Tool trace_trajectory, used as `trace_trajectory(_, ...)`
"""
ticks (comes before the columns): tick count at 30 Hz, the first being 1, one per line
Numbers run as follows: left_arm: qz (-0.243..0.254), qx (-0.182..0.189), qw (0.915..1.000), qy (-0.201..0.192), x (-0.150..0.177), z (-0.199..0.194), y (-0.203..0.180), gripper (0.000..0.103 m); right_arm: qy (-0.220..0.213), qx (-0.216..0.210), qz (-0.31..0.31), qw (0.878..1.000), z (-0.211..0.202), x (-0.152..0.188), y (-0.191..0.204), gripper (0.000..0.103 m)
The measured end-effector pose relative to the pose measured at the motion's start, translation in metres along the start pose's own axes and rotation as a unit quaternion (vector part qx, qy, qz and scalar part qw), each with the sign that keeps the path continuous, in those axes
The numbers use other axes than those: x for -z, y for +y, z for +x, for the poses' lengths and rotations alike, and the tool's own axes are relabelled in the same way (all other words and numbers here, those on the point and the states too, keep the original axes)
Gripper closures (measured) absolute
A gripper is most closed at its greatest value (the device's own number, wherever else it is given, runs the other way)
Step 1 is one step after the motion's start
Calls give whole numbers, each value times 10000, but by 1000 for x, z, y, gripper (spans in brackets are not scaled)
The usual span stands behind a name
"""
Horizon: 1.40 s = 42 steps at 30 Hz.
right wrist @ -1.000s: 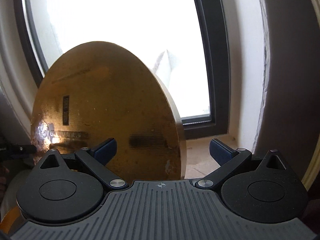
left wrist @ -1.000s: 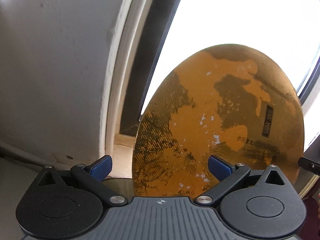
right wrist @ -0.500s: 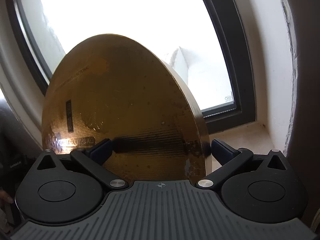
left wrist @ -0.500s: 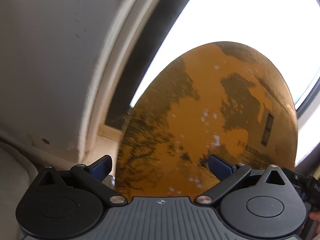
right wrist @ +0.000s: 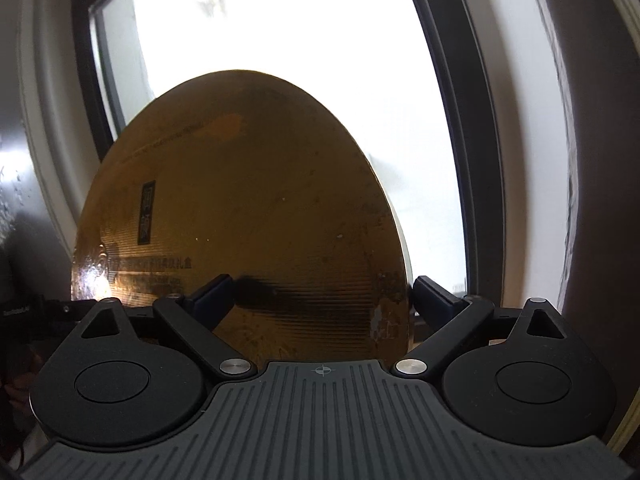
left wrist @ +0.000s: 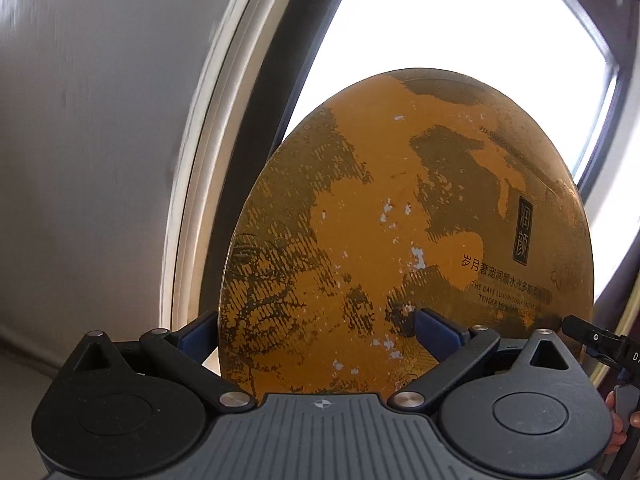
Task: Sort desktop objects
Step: 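Tilt the gold lid down toward the box with both grippers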
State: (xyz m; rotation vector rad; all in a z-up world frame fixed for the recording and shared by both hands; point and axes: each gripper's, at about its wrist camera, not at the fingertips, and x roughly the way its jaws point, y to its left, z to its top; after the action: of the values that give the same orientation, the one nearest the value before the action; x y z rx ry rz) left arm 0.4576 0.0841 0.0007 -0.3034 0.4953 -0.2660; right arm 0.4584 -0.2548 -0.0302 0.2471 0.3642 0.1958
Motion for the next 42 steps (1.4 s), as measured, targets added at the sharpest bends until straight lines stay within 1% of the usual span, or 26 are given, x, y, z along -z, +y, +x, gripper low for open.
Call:
trace_trajectory(5, 241, 123, 9989, -388, -17, -51, -31, 3, -354, -17, -300, 9989, -50, -25, 20, 7)
trace_trajectory(8, 332, 174, 9978, -542, -21, -84, -53, 3, -477, -7, -512, 9975, -93, -36, 32, 7)
trace_trajectory(10, 346, 172, 9977, -553, -19, -103, -68, 2, -484, 35, -614, 9969, -121, -40, 37, 8)
trace_trajectory(13, 271, 212, 9982, -498, -9, -131, -88, 2, -376, 153, -664, 9970, -162, -42, 42, 8)
trace_trajectory(16, 50, 273, 9988, -402, 6, -134, -97, 2, -328, 258, -858, 9954, -204, -39, 48, 8)
trace_trajectory(20, -283, 274, 9989, -248, 28, -152, -114, 2, -282, 296, -1035, 9938, -257, -32, 53, 8)
trace_trajectory(21, -352, 253, 9988, -205, 27, -156, -111, 2, -281, 296, -1051, 9936, -270, -30, 54, 8)
trace_trajectory(24, -613, 224, 9979, 20, 41, -166, -123, 2, -331, 340, -1183, 9918, -307, -23, 58, 8)
trace_trajectory(26, -810, 272, 9961, 222, 53, -171, -130, 2, -364, 400, -1341, 9895, -328, -17, 60, 8)
trace_trajectory(28, -955, 327, 9944, 326, 67, -181, -134, 2, -381, 458, -1533, 9864, -349, -13, 63, 8)
trace_trajectory(31, -1175, 402, 9911, 473, 103, -216, -123, 2, -394, 542, -1771, 9819, -381, -10, 68, 8)
trace_trajectory(35, -1470, 474, 9855, 699, 127, -236, -129, 2, -419, 674, -2063, 9753, -424, -4, 70, 8)
trace_trajectory(37, -1558, 493, 9834, 785, 146, -252, -127, 2, -370, 743, -2133, 9735, -443, 0, 65, 8)
trace_trajectory(42, -1593, 534, 9809, 976, 170, -274, -146, 2, -241, 993, -2089, 9726, -484, 17, 53, 8)
